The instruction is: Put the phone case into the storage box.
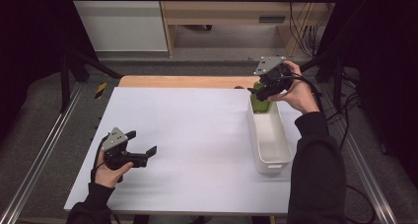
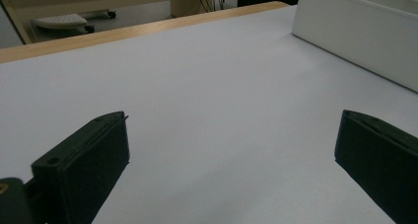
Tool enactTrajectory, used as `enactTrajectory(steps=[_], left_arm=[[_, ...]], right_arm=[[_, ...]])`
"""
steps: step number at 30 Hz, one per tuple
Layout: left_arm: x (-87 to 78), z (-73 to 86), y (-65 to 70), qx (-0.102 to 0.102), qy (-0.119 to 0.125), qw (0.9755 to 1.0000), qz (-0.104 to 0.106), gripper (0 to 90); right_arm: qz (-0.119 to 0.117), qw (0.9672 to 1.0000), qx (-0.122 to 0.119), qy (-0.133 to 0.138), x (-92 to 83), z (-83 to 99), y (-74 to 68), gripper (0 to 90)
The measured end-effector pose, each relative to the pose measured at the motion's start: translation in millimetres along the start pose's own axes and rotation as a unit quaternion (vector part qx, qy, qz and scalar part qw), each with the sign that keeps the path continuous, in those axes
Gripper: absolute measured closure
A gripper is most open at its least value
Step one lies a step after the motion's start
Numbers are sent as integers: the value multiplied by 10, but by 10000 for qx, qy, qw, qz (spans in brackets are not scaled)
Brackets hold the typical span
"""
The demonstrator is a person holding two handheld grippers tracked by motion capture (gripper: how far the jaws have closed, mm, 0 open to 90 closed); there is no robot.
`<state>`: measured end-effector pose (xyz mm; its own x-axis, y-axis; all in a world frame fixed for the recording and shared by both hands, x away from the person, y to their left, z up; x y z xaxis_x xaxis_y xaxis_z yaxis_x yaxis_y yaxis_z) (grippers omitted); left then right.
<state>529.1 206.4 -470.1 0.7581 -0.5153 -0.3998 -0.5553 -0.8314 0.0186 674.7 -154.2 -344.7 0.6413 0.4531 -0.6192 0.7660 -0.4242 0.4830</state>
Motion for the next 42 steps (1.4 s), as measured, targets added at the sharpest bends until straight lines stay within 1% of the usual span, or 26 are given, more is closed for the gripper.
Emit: enactTrajectory(steps=[1,2,4,5,7,9,12,16,20,21,24,25,28,30,32,35,37,38,41,42], left_arm=[[1,2,2,6,-7,10000,3,0],[3,3,5,9,-11,10000,2,0],[2,0,10,14,-4,10000,14,0],[1,-3,11,11,7,10000,13,0],[1,-4,14,0,13,10000,32,0],[4,-1,20,12,1,10000,48,0],[1,-11,22,6,30,10000,71,0],[4,-5,20,-7,17,10000,88,0],[1,-12,32,13,38,9999,116,0],[0,-11,33,15,38,9999,118,0],[-5,-10,33,23,35,9999,126,0],[-10,-14,35,24,47,9999,136,0],[-21,-26,36,6,93,9998,146,0],[-22,-24,33,3,88,9998,152,0],[-18,-18,40,6,75,9999,155,0],[-16,-18,65,52,66,9998,196,0],[-19,-18,74,71,66,9997,220,0],[-20,-20,78,72,81,9997,234,0],[-24,-21,81,76,79,9996,245,0],[-25,-21,83,76,81,9996,250,0]], right_arm=[[2,9999,93,93,-32,-23,-38,76],[4,9998,133,139,-55,-36,-58,75],[-13,9991,260,336,-109,-77,-119,63],[-23,9982,390,460,-139,-101,-155,60],[-94,9966,576,579,-172,-119,-210,47],[-104,9948,777,644,-191,-120,-257,41],[-101,9937,889,675,-214,-104,-338,28],[-234,9883,1223,880,-291,-120,-475,10],[-327,9830,1416,1125,-387,-129,-633,5],[-345,9820,1463,1142,-409,-121,-670,4],[-437,9771,1640,1287,-467,-112,-767,5],[-422,9744,1714,1389,-491,-115,-795,5],[-426,9688,1844,1599,-542,-108,-856,4],[-407,9663,1917,1670,-577,-85,-900,4],[-338,9647,1957,1729,-618,-51,-935,4],[-278,9606,2064,1842,-672,12,-989,4],[-296,9559,2168,1961,-700,62,-1041,4],[-307,9545,2191,1999,-705,79,-1056,4],[-349,9450,2402,2192,-719,145,-1120,4],[-363,9433,2440,2221,-717,164,-1141,4]])
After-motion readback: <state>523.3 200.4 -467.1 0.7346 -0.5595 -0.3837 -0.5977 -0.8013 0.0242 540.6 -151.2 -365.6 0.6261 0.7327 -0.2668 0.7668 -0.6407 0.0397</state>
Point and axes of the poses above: each handheld gripper's, and its own axes: x roughly forward along the jaws, z roughly out of its underside, y roughly to its right, the point moved 10 cm from there along x, roughly forward along the jaws, and after that the axes turned 5 degrees about -z, right-handed, at the moved point
